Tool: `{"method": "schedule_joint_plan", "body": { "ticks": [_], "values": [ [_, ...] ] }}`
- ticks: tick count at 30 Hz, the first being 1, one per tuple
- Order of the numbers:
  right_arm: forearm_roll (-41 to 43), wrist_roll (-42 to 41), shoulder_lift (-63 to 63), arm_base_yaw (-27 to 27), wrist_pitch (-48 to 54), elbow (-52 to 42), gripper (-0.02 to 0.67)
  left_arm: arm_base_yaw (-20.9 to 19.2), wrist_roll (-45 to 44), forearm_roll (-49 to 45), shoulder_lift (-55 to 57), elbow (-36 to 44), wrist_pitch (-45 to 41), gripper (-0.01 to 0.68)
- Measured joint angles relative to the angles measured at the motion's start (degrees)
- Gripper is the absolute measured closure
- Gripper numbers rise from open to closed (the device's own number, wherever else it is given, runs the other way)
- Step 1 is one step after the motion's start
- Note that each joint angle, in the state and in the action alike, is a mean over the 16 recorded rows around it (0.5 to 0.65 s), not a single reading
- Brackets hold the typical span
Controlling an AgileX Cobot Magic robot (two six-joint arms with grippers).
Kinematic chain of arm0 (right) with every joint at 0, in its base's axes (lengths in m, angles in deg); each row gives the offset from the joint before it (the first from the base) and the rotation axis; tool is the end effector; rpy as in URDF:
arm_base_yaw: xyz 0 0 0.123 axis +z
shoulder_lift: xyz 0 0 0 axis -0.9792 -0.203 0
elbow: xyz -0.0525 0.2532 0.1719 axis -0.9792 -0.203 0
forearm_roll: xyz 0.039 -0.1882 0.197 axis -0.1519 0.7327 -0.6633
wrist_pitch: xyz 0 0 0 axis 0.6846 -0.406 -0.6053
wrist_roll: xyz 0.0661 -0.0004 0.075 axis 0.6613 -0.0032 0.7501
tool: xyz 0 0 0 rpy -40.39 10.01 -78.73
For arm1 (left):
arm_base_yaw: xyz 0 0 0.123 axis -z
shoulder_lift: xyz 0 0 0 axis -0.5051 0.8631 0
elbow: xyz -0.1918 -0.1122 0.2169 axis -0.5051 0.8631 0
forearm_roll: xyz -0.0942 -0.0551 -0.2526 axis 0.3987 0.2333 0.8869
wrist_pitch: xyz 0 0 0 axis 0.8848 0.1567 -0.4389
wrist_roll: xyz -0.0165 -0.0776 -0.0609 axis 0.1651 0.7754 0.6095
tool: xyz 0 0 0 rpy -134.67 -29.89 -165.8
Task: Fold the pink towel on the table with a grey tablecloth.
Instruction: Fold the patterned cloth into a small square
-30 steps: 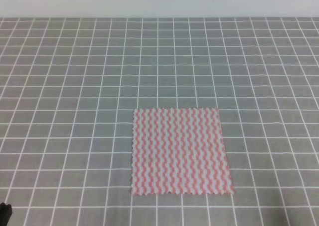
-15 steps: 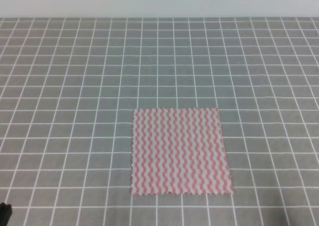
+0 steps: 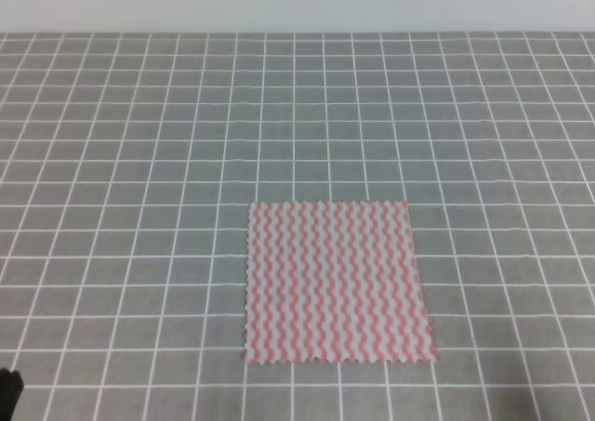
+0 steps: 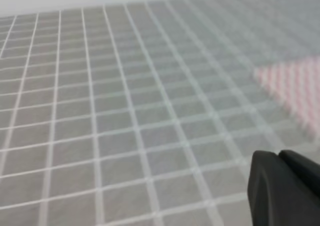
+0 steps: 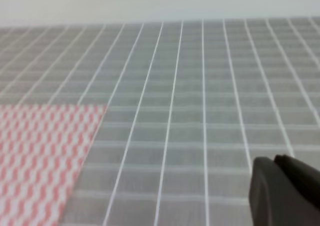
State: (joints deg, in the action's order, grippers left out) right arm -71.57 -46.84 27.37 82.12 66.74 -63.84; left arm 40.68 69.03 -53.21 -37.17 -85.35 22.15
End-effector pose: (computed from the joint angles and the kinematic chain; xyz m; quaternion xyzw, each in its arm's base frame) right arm 0.0611 0.0112 0.1871 0.0123 0.7541 0.1015 0.6487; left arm 0.0591 -0.0196 0.1878 0.0817 0.7621 -0.1041 0.6338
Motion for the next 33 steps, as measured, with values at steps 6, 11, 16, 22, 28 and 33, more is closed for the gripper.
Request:
{"method": "schedule_joint_plan", "body": {
  "ticks": [6, 11, 16, 22, 28, 33],
  "values": [
    [-8.0, 0.0, 0.1, 0.0, -4.8, -0.1, 0.665, 0.0, 0.1, 11.9, 0.0, 0.0, 4.3, 0.674],
    [-17.0, 0.0, 0.3, 0.0, -8.5, -0.3, 0.665, 0.0, 0.1, 22.3, -0.1, 0.0, 7.8, 0.674],
    [-23.5, -0.1, 0.2, 0.0, -10.3, -0.2, 0.665, 0.0, 0.2, 28.5, -0.1, 0.0, 9.9, 0.674],
    [-26.7, -0.1, 0.2, 0.0, -10.3, -0.1, 0.665, 0.0, 0.2, 31.2, 0.0, 0.0, 10.4, 0.674],
    [-26.6, -0.2, -1.9, 0.0, -7.4, 2.2, 0.665, 0.0, 0.0, 31.7, 2.4, -1.8, 8.2, 0.674],
    [-24.9, -0.2, -7.0, 0.0, -1.4, 6.7, 0.664, 0.0, -0.9, 30.8, 8.4, -6.0, 4.0, 0.674]
  ]
}}
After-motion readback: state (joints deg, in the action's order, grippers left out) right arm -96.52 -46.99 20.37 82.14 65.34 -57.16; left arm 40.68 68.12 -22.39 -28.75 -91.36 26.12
